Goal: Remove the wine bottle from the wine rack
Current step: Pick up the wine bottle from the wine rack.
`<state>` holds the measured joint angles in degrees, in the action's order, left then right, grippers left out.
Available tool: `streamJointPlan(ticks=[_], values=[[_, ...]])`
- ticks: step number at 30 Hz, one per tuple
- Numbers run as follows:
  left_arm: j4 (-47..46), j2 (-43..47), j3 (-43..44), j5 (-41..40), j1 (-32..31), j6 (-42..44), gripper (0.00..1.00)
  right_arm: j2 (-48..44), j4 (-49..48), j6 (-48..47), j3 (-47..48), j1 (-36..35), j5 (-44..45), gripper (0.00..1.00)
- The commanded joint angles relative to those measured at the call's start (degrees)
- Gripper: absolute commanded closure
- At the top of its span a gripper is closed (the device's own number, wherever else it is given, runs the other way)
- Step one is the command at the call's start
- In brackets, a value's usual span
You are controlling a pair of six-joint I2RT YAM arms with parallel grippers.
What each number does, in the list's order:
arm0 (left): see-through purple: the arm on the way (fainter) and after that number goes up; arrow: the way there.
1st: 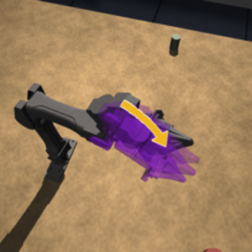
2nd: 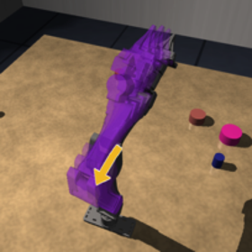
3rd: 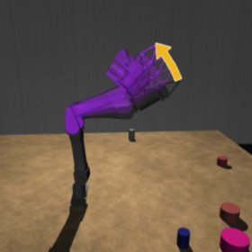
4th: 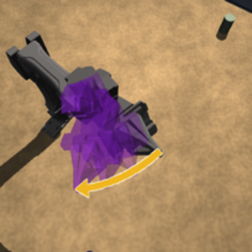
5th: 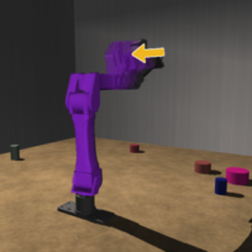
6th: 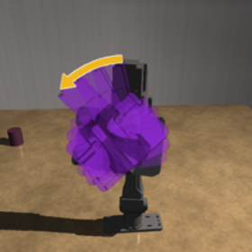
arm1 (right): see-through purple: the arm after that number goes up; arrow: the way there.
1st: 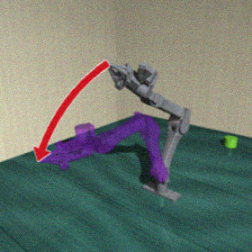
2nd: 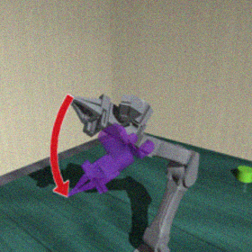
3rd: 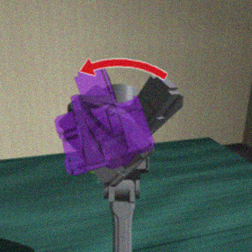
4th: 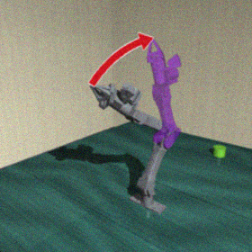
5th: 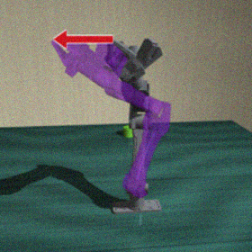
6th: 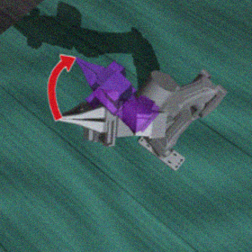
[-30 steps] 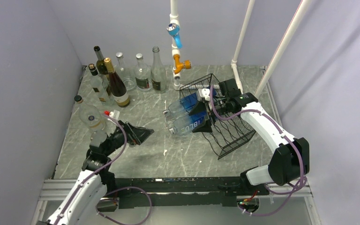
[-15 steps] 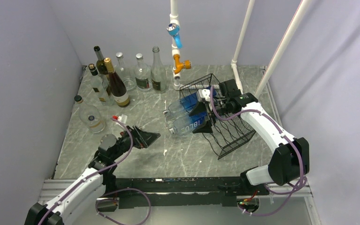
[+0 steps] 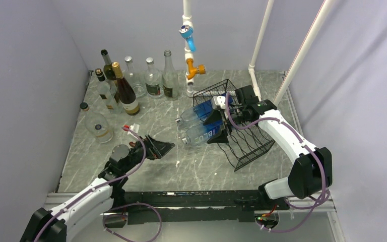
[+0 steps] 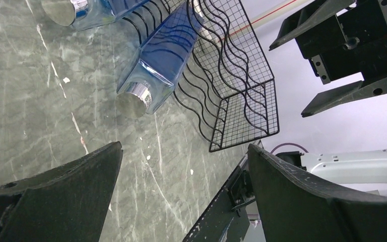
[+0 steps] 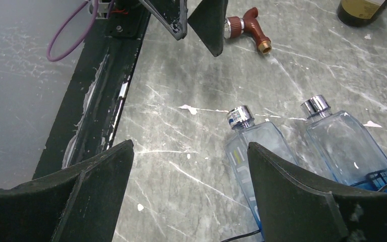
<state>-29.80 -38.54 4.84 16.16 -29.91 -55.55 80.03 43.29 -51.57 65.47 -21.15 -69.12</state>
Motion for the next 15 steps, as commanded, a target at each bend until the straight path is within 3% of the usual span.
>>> streamJointPlan(ticks=[1, 15], values=[[-5.08, -0.72, -0.31, -2.86, -0.84, -2.29, 0.0, 0.11, -0.4, -2.29, -0.35, 0.23, -2.12, 0.14], [0.97, -2.34, 1.93, -9.91, -3.01, -7.45, 0.0, 0.05, -0.13, -4.7, -1.1, 0.23, -0.26, 0.14]])
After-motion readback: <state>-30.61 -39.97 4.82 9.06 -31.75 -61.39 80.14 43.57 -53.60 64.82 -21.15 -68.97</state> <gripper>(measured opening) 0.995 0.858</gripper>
